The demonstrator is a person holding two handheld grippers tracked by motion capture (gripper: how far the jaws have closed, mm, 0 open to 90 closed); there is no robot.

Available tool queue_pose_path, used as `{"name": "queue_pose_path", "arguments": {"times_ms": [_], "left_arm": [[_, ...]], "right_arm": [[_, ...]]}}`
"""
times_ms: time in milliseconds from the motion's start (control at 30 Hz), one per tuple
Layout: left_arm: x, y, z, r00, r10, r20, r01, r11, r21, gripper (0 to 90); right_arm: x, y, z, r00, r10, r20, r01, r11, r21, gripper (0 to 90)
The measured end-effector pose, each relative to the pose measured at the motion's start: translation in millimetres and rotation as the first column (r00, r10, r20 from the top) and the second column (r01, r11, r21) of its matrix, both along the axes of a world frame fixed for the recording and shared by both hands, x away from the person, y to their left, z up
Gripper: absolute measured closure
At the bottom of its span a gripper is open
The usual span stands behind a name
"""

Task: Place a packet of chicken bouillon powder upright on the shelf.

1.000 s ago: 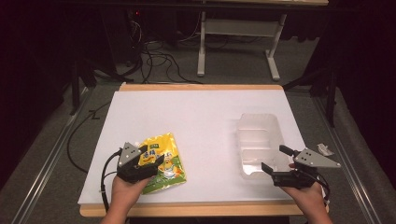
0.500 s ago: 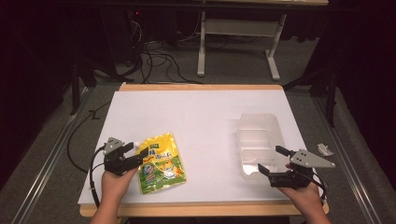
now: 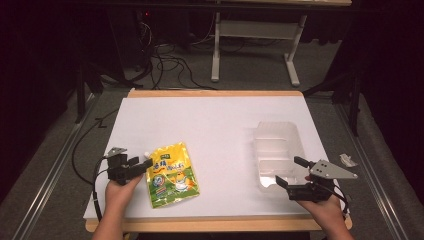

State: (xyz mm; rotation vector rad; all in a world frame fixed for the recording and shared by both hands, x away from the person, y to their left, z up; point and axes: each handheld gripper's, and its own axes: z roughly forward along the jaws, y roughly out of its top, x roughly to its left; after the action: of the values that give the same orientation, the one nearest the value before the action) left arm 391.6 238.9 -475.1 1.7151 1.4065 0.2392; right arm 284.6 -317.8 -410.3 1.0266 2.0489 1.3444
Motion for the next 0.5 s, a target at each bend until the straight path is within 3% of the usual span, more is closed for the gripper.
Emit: {"name": "queue_pose_path", "arguments": {"times_ms": [167,400,500], "left_arm": [[5.0,4.3,-7.2,0.9986,-0.023,-0.048,0.020,0.9977,-0.065,39.8],[7.8,6.0,-10.4,0.9965,-0.043,-0.071,0.035,0.9924,-0.118,46.7],[8.3,4.7,-11.4,0.9933,-0.077,-0.086,0.064,0.9880,-0.141,48.7]], "right_arm": [[0.3,0.1,-0.2,1.0000,0.001,-0.002,-0.001,1.0000,0.001,6.3],[0.6,0.6,-0.7,1.0000,0.002,-0.002,-0.002,1.0000,-0.002,6.6],[0.6,1.2,-0.7,1.0000,0.005,-0.001,-0.005,1.0000,-0.002,6.7]]}}
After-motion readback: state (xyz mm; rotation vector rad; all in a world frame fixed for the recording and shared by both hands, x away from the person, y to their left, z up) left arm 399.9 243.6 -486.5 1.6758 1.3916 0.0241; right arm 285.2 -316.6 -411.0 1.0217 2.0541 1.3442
